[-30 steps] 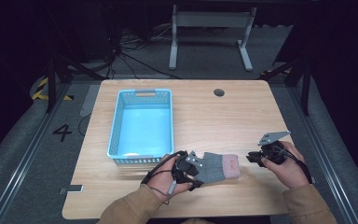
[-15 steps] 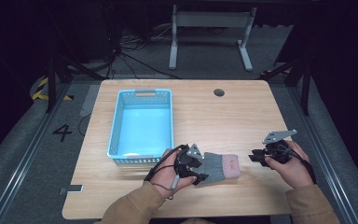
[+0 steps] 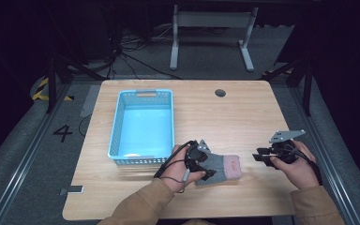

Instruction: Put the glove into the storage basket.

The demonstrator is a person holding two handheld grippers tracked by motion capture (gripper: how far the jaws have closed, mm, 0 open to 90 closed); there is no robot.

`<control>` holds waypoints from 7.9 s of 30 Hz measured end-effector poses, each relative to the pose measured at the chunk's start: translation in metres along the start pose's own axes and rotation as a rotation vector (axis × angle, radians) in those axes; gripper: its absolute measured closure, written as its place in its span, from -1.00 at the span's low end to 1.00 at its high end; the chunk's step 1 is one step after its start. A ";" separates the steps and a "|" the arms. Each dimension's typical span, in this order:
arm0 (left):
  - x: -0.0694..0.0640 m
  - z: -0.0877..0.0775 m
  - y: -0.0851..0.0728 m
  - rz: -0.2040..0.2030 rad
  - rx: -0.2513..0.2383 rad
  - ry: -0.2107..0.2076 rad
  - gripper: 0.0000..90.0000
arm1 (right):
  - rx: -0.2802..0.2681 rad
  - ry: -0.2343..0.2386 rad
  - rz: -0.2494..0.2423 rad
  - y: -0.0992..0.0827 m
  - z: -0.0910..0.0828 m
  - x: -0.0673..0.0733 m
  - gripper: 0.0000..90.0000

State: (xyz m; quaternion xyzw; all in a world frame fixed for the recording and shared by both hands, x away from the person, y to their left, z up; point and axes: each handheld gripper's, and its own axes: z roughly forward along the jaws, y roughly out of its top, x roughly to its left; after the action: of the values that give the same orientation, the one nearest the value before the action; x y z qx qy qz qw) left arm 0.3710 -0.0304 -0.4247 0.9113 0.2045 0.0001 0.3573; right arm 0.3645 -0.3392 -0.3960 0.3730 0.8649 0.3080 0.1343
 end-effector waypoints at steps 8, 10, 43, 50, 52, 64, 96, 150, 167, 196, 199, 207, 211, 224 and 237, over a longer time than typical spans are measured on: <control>0.001 0.019 0.002 0.027 0.032 0.043 -0.32 | -0.004 0.003 0.002 0.000 0.001 0.001 0.41; 0.001 0.024 0.001 0.042 0.057 0.046 -0.35 | -0.004 0.004 0.000 0.000 0.001 0.001 0.41; -0.010 0.034 0.004 0.012 0.113 0.001 0.43 | -0.009 0.003 0.004 -0.001 0.005 0.002 0.34; -0.012 0.033 0.003 0.026 0.104 0.005 0.50 | -0.006 0.004 0.006 -0.001 0.005 0.001 0.34; -0.010 0.032 0.002 0.015 0.094 -0.011 0.51 | -0.006 0.004 0.009 -0.002 0.004 0.000 0.34; -0.009 0.013 0.004 0.031 0.088 -0.027 0.53 | -0.016 0.000 0.015 -0.003 0.002 -0.002 0.35; 0.020 -0.091 0.004 0.006 -0.014 -0.011 0.53 | 0.010 -0.012 0.032 -0.014 0.002 -0.003 0.35; 0.118 -0.182 -0.052 -0.082 -0.093 0.200 0.52 | 0.007 0.006 0.035 -0.011 0.008 -0.006 0.32; 0.157 -0.159 -0.073 -0.118 -0.044 0.184 0.51 | 0.015 0.002 0.042 -0.017 0.008 -0.004 0.28; 0.168 -0.131 -0.077 -0.138 0.085 0.167 0.50 | 0.011 -0.001 0.034 -0.017 0.009 -0.003 0.25; 0.167 -0.129 -0.071 -0.139 0.107 0.178 0.50 | 0.016 0.000 0.037 -0.017 0.010 -0.003 0.24; 0.174 -0.121 -0.069 -0.182 0.162 0.198 0.49 | 0.015 -0.002 0.036 -0.017 0.010 -0.003 0.24; 0.176 -0.115 -0.065 -0.190 0.204 0.212 0.48 | 0.013 0.000 0.037 -0.017 0.010 -0.002 0.23; 0.179 -0.102 -0.060 -0.214 0.252 0.296 0.15 | 0.007 -0.006 0.037 -0.017 0.009 -0.003 0.22; 0.173 -0.115 -0.062 -0.210 0.053 0.333 -0.31 | 0.004 -0.002 0.024 -0.013 0.010 -0.002 0.19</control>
State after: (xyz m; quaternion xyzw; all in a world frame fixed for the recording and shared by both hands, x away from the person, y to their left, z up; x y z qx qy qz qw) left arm 0.4896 0.1494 -0.4048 0.8815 0.3547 0.1081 0.2924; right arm 0.3635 -0.3433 -0.4114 0.3840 0.8609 0.3073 0.1308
